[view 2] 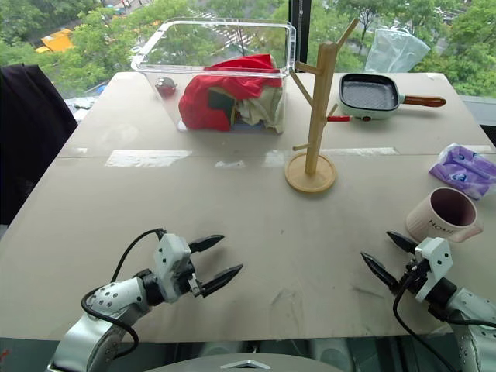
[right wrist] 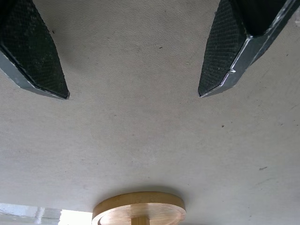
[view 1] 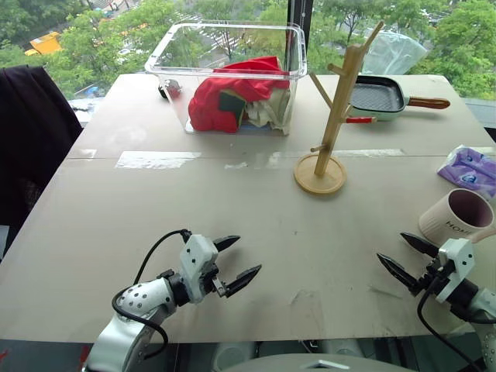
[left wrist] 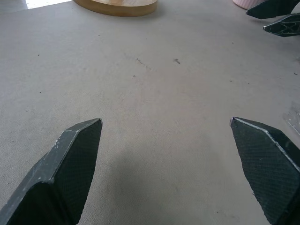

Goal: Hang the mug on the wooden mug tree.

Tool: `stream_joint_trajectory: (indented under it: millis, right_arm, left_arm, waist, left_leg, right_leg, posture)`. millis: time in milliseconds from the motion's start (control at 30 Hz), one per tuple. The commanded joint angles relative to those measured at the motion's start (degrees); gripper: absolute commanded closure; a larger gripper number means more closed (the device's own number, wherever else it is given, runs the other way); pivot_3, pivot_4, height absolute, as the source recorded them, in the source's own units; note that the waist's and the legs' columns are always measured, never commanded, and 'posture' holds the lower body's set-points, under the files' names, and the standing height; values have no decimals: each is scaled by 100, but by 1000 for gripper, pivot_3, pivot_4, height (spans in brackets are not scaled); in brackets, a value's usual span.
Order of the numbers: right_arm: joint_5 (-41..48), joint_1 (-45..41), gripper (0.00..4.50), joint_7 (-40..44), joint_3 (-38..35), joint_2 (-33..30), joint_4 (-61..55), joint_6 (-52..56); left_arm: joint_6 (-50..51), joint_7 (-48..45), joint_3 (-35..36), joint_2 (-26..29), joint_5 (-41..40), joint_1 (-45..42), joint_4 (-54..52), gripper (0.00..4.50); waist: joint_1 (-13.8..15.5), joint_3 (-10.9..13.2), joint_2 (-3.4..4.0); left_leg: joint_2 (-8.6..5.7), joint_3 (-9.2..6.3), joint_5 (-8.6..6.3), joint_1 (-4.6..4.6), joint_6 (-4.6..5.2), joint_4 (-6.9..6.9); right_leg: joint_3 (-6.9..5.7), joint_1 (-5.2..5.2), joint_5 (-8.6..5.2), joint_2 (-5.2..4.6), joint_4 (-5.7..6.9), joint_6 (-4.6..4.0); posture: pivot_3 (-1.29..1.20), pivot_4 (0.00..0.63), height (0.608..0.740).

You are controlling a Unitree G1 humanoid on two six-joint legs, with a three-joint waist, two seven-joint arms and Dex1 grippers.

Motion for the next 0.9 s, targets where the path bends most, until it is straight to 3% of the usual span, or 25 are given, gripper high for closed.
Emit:
stream_joint_trajectory:
  millis: [33,700,900]
  right_arm:
    - [-18,94,59,109,-77,-34,-90,-127]
    - [-132,317,59,49,-45,-15,-190,37]
    - [386,1161,59,-796,-947,408,-905,343]
  left_arm:
    - [-2,0,51,-40,-97,-32,-218,0]
    - [155,-336,59,88,-344,-296,-277,0]
    - [460,-837,-439,178,-361,-1463,-262,0]
  waist:
    - [0,0,0]
    - [0,0,0]
    - [86,4,12]
  left_leg:
    - [0,0,0,0,0,0]
    - [0,1,0,3,0,2]
    - [-8,-10,0,-7,0,3]
  right_leg:
    - [0,0,0,0,0,0]
    - [1,1,-6,1,1,11]
    - [-5,1,-2,0,1,2]
  posture:
    - [0,150,740]
    - [0,150,740]
    - [0,150,740]
